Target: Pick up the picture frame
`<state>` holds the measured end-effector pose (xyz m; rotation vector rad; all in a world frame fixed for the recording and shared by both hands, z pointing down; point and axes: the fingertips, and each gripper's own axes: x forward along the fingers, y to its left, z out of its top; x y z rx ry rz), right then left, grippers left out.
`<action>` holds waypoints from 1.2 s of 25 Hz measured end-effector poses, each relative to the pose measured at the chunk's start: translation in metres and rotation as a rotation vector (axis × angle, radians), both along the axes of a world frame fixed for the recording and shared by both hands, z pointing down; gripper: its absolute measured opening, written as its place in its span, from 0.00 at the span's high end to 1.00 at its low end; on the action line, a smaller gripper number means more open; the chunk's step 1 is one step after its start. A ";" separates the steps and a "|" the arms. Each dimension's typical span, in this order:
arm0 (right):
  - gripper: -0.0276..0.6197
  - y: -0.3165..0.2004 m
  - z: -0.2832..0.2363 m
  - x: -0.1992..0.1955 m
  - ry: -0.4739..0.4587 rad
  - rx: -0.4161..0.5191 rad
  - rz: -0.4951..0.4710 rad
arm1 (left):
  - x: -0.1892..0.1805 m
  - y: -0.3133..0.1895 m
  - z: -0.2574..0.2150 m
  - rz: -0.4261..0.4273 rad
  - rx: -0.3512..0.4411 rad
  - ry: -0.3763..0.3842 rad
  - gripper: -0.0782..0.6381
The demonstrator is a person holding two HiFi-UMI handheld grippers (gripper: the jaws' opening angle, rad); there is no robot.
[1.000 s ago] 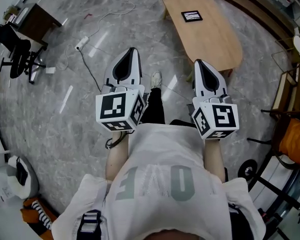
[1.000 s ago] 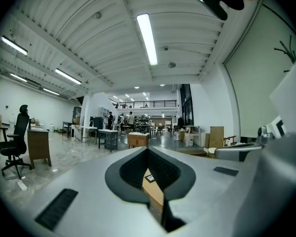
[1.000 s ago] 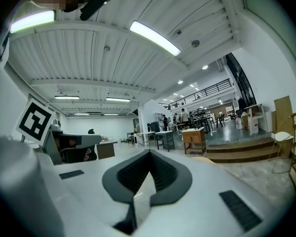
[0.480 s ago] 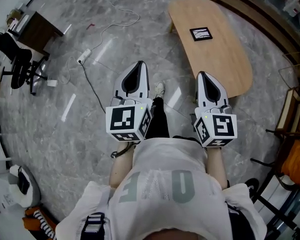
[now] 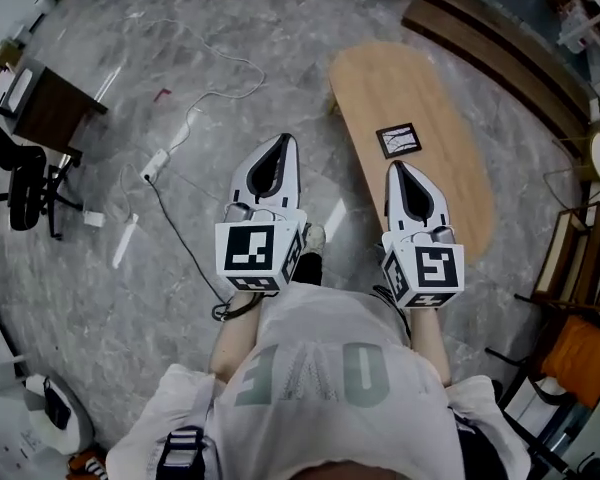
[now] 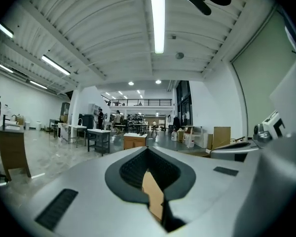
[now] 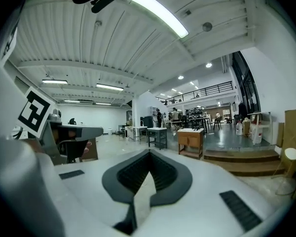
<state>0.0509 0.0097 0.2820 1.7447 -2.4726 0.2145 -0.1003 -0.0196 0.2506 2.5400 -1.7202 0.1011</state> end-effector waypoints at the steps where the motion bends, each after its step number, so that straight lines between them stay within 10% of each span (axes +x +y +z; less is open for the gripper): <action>1: 0.95 -0.022 -0.004 -0.002 -0.001 0.007 0.002 | -0.002 -0.022 -0.007 0.011 0.015 -0.002 0.88; 9: 0.95 -0.149 -0.011 -0.004 -0.033 0.016 0.142 | -0.002 -0.154 -0.024 0.125 0.039 0.023 0.88; 18: 0.95 -0.173 -0.026 0.038 0.081 0.079 0.328 | 0.043 -0.192 -0.018 0.191 0.035 0.132 0.88; 30: 0.95 -0.175 -0.038 0.045 0.138 0.104 0.253 | 0.078 -0.190 -0.014 0.192 -0.003 0.075 0.88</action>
